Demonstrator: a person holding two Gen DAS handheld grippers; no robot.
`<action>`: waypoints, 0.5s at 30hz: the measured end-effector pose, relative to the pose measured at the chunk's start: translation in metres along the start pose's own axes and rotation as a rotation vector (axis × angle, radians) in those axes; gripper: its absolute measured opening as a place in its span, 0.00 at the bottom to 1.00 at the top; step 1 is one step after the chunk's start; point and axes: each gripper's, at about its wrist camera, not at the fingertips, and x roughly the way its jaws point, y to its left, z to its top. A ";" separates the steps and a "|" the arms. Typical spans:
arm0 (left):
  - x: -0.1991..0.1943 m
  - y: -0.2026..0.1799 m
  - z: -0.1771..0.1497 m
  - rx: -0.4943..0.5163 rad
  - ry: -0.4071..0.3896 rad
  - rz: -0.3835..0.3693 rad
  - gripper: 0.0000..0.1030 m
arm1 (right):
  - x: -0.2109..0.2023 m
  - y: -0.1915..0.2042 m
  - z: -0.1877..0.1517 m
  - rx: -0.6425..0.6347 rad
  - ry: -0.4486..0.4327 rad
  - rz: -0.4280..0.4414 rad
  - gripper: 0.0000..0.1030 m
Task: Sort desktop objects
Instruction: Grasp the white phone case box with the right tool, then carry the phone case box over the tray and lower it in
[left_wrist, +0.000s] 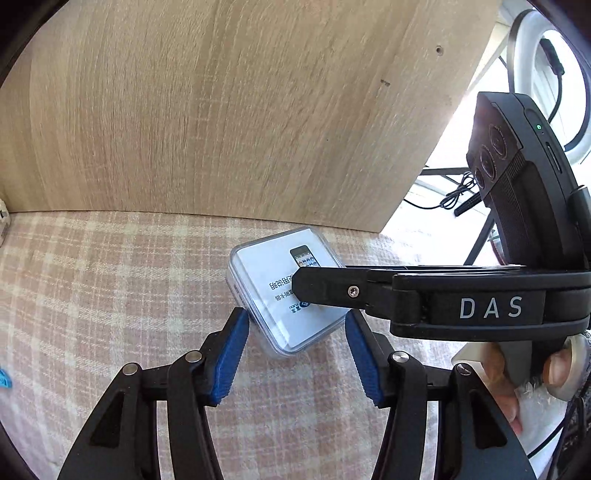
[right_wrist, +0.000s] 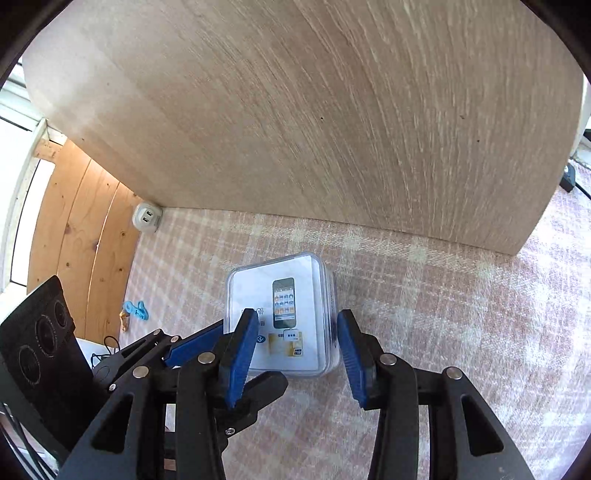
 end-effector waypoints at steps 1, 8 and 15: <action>-0.007 -0.002 -0.001 0.008 -0.006 -0.001 0.57 | -0.006 0.002 -0.004 -0.002 -0.008 -0.001 0.39; -0.051 -0.066 -0.020 0.089 -0.049 -0.023 0.57 | -0.069 0.015 -0.042 -0.007 -0.081 -0.022 0.39; -0.093 -0.148 -0.041 0.211 -0.078 -0.077 0.57 | -0.148 0.006 -0.097 0.018 -0.159 -0.059 0.39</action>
